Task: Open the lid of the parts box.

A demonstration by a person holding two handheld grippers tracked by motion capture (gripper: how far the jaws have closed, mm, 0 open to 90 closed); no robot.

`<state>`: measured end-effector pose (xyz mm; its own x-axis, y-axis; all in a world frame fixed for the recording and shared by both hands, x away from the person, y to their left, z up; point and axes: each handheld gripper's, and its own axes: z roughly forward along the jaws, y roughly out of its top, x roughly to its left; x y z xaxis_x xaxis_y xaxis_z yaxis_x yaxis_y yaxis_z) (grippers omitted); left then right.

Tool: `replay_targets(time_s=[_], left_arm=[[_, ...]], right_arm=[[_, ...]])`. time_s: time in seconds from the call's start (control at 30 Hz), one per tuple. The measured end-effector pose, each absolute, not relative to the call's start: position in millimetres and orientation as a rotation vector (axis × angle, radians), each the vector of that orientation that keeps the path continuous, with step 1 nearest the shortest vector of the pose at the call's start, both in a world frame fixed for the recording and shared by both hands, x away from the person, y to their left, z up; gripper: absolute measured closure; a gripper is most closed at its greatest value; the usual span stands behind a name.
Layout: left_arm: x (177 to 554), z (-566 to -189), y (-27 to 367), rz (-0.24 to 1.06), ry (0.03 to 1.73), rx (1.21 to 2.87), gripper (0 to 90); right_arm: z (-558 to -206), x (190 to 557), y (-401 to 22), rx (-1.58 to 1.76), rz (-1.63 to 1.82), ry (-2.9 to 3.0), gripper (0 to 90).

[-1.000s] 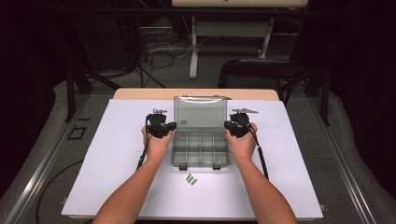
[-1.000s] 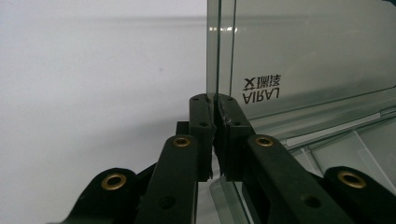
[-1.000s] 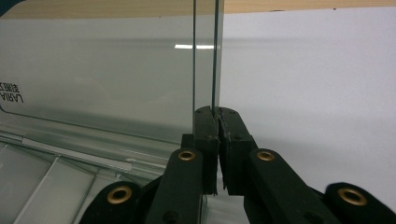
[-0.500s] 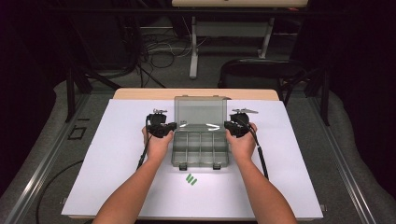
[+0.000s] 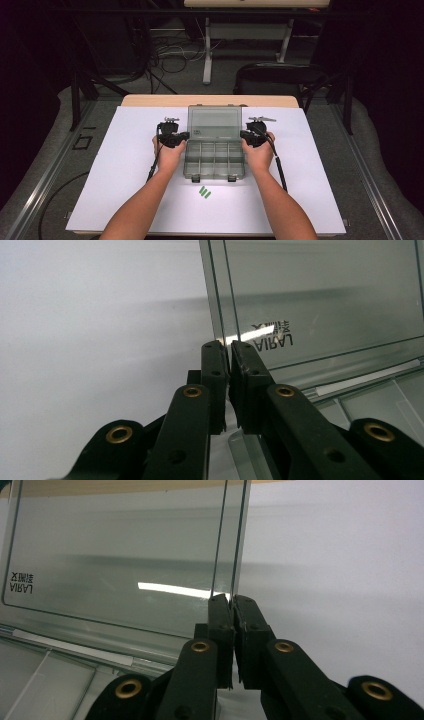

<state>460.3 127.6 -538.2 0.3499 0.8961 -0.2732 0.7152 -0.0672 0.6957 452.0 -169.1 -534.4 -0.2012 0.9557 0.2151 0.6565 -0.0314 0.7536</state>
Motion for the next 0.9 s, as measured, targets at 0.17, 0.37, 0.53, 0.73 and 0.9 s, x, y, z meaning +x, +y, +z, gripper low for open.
replay_targets(time_s=[0.17, 0.37, 0.53, 0.73, 0.9], left_arm=[[460.2, -538.3, 127.4, 0.29, 1.419, 1.832, 85.0], [460.6, -538.9, 127.8, 0.288, 1.422, 1.834, 84.8], [461.1, -539.6, 128.0, 0.283, 1.425, 1.831, 84.8], [461.2, -539.8, 128.0, 0.282, 1.426, 1.83, 84.7], [461.3, -539.9, 128.1, 0.282, 1.427, 1.831, 84.7]], right_arm=[[-535.0, 452.6, -169.2, 1.691, 1.101, 1.877, 87.1], [-534.7, 453.5, -169.8, 1.702, 1.085, 1.895, 87.1], [-536.9, 455.0, -168.7, 1.699, 1.093, 1.878, 87.2], [-537.3, 455.0, -168.5, 1.7, 1.088, 1.878, 87.2], [-537.3, 454.9, -168.3, 1.703, 1.087, 1.877, 87.2]])
